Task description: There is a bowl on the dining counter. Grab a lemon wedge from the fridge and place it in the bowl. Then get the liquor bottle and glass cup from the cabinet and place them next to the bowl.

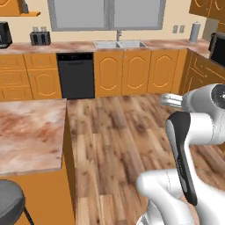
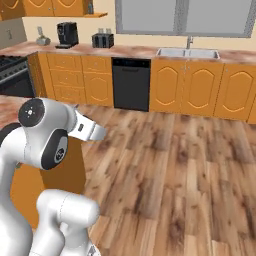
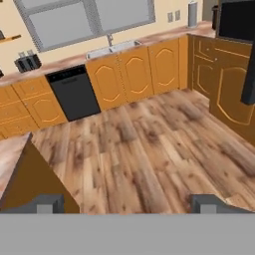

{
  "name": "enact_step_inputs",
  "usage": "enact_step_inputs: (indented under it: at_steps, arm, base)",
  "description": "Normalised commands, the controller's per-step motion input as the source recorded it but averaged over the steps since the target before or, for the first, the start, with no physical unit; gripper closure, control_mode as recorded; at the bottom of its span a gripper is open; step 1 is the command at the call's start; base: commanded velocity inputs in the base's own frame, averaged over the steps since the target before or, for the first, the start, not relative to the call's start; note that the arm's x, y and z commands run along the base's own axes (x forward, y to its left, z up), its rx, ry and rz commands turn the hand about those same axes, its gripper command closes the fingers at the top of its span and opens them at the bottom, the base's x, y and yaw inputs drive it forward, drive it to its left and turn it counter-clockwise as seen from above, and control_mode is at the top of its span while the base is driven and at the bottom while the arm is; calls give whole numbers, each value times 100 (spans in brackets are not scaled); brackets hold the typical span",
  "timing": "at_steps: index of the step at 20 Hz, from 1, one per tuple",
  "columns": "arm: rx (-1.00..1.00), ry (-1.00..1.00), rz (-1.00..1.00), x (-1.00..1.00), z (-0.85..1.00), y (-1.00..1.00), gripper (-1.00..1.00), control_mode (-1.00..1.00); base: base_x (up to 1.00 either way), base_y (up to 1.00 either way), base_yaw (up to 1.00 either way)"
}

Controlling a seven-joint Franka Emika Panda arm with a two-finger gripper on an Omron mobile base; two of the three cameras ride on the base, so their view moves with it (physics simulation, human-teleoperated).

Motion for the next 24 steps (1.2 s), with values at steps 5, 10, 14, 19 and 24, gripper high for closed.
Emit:
enact_step_inputs:
  at_steps: [5,10,14,19,24]
  arm:
    - [0,0,0,0,0,0,-100,100]
    - [0,0,0,0,0,0,-100,100]
    - [0,0,0,0,0,0,-100,100]
    - [0,0,0,0,0,0,-100,100]
    - [0,0,0,0,0,0,-100,100]
  base:
    - [100,-65,17]
    - [100,-38,17]
    - [100,-8,16]
    - [100,-3,17]
    - [100,-8,22]
